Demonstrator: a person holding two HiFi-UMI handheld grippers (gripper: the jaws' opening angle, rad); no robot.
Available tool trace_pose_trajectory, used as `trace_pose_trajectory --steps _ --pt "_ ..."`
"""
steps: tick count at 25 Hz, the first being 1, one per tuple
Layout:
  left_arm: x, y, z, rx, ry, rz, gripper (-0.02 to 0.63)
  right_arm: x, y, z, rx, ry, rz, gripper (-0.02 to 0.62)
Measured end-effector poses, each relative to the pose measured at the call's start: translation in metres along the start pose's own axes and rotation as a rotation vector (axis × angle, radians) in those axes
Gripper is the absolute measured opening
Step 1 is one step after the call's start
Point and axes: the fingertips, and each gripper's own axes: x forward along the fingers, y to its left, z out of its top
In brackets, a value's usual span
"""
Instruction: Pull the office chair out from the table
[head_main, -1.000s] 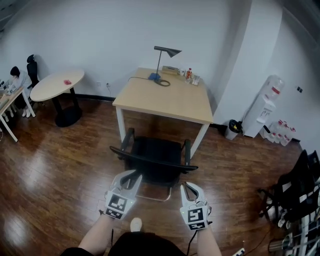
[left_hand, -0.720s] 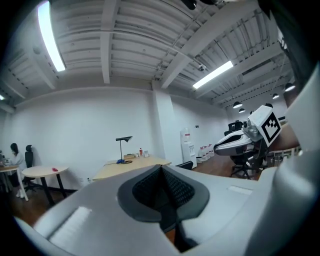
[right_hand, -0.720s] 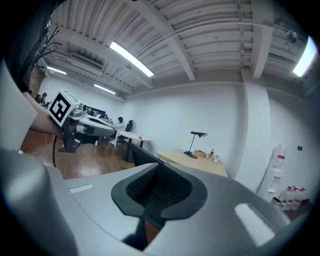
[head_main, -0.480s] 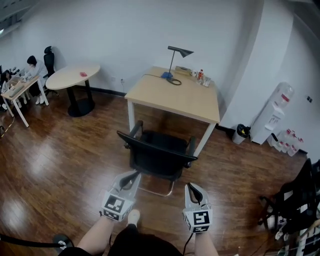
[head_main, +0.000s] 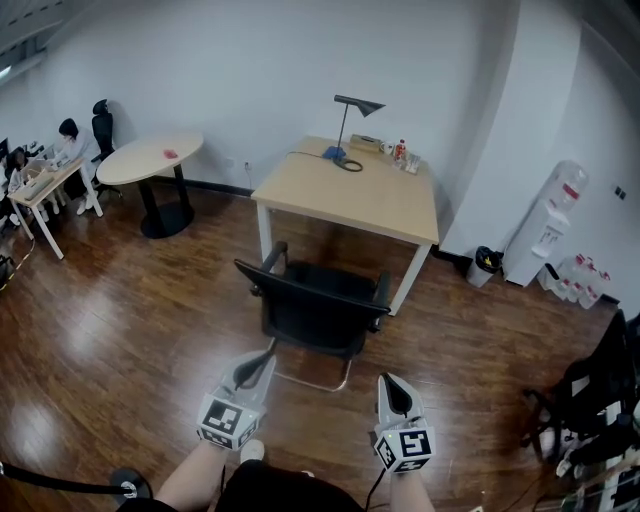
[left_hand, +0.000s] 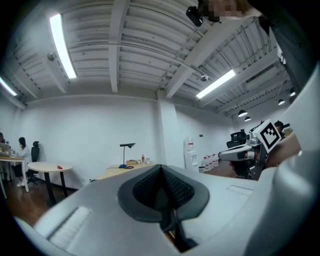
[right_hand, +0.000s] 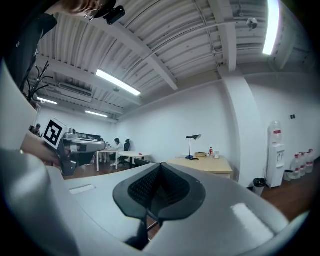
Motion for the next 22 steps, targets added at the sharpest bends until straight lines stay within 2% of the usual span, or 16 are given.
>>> trace_pose_trajectory --steps 8,22 --pt "-0.006 0.028 0.009 -0.04 -0.042 0.029 0.002 0.003 0.006 0.01 0.041 -0.051 -0.07 0.012" --pt "-0.025 0.072 0.003 -0.11 -0.042 0.016 0.002 0.024 0.05 0.004 0.046 -0.025 -0.079 0.011"
